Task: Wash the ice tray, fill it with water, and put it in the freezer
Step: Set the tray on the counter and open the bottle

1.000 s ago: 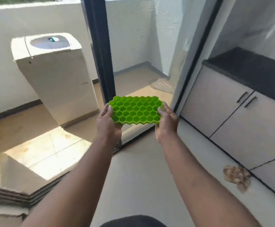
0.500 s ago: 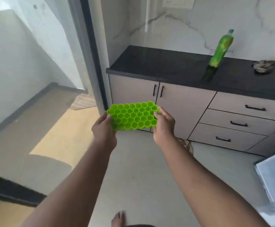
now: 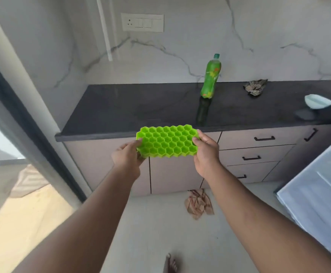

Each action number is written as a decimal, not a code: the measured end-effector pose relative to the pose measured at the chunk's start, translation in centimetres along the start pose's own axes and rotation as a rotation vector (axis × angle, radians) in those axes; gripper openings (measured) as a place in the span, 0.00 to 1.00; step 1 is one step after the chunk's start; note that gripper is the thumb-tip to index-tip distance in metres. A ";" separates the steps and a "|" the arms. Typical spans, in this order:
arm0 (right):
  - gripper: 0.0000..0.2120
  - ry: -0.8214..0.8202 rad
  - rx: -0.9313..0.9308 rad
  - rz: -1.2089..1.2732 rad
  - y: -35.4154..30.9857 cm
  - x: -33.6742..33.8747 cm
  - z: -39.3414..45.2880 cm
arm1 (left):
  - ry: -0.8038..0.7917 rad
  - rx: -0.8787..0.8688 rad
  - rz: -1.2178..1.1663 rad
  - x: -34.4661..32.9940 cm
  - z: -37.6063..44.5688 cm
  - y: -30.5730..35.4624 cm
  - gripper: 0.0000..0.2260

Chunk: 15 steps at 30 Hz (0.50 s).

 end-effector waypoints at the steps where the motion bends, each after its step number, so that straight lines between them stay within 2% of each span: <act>1: 0.22 0.015 0.000 -0.001 -0.1 -0.1 2.6 | -0.017 0.014 0.025 -1.6 2.0 0.1 0.05; 7: 0.22 0.067 -0.079 -0.117 -1.0 -0.6 15.5 | 0.029 0.126 0.128 -9.6 11.7 0.9 0.05; 15: 0.22 0.106 0.016 -0.234 -2.8 -2.7 29.4 | 0.051 0.137 0.233 -18.5 21.6 2.2 0.06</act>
Point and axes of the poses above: each hand's wrist, its own z-axis towards the middle knuckle, its own x-axis out of the back of the hand, y = z × x, the point moved 3 cm from there along z, towards the middle knuckle, and after that the axes turned 7 degrees about z, right-handed, at the moved point
